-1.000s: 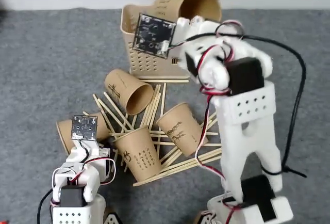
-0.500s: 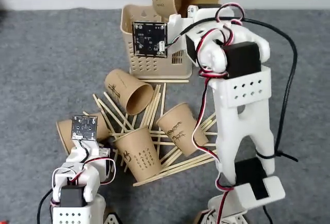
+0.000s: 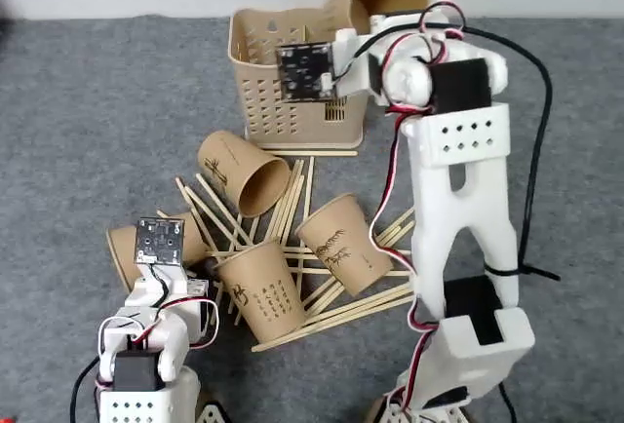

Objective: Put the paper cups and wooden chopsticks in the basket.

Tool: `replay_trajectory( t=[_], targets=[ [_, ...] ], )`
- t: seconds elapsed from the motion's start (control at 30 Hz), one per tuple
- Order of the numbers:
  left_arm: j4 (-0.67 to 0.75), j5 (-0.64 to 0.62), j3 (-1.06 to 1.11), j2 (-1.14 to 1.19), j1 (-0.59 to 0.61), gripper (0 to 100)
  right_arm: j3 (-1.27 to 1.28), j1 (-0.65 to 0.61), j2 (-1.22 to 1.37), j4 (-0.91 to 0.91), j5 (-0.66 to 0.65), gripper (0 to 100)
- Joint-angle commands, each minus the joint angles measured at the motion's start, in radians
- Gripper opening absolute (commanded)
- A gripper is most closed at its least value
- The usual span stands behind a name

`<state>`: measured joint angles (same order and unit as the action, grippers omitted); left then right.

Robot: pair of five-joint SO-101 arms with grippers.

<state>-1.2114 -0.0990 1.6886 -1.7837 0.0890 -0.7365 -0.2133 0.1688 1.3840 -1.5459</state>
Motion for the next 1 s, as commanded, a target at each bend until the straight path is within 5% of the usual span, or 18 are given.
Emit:
replay_trajectory(
  t=[0.0, 0.33, 0.87, 0.97],
  targets=[
    [-0.003, 0.005, -0.004, 0.000, 0.003, 11, -0.048, 0.015, -0.010, -0.031, -0.078, 0.9],
    [-0.003, 0.005, -0.004, 0.000, 0.003, 11, -0.048, 0.010, -0.007, -0.062, -0.143, 0.9],
    [-0.003, 0.005, -0.004, 0.000, 0.003, 11, -0.046, -0.010, 0.045, -0.012, -0.064, 1.0],
    [-0.003, 0.005, -0.004, 0.000, 0.003, 11, -0.046, -0.010, 0.045, -0.012, -0.064, 9.7]
  ],
)
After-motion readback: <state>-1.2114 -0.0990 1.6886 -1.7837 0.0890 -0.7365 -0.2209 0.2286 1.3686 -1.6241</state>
